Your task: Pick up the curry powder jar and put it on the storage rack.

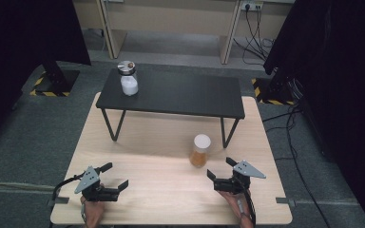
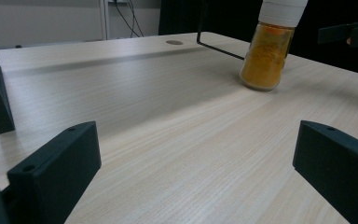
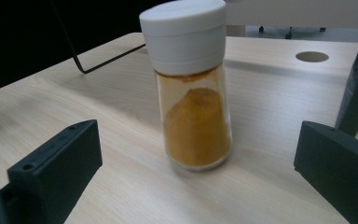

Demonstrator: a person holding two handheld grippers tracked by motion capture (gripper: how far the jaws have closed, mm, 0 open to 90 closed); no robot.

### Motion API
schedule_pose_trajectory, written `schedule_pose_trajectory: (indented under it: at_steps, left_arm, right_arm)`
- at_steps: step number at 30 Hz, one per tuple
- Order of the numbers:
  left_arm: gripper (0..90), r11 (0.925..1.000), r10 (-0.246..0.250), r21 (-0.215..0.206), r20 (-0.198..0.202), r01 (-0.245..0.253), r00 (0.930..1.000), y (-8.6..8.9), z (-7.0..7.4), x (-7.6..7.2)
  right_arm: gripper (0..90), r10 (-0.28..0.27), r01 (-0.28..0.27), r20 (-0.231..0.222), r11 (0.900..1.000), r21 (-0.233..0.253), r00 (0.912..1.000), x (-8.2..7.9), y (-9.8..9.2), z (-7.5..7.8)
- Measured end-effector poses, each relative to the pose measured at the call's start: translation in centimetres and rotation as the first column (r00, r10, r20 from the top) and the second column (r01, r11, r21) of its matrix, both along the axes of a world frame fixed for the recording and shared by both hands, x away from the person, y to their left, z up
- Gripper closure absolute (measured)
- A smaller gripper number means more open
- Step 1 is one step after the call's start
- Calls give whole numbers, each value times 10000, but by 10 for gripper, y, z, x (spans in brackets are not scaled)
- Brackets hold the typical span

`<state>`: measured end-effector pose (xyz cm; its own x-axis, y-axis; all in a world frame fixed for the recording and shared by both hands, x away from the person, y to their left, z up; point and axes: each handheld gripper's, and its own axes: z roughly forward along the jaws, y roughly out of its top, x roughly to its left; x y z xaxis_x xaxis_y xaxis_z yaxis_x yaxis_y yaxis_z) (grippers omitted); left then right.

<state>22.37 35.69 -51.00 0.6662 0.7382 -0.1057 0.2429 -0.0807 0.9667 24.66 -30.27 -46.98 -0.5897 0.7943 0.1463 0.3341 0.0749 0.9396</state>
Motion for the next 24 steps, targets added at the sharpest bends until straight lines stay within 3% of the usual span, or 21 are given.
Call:
schedule_pose_trajectory:
  at_steps: [5,12,21,24]
  left_arm:
    - [2,10000,-9,1,0,9,10000,0,0,0]
    - [2,10000,-32,-24,6,32,10000,0,0,0]
    - [2,10000,-44,-26,6,44,10000,1,0,0]
    - [2,10000,-44,-47,13,44,10000,1,-1,0]
  right_arm:
    - [7,-19,19,25,10000,-11,10000,11,13,8]
    - [9,-167,167,0,9985,-516,9999,26,35,20]
    - [34,-493,444,-441,9933,-1063,9978,44,57,30]
    - [65,-582,502,-515,9881,-1452,9970,52,67,30]
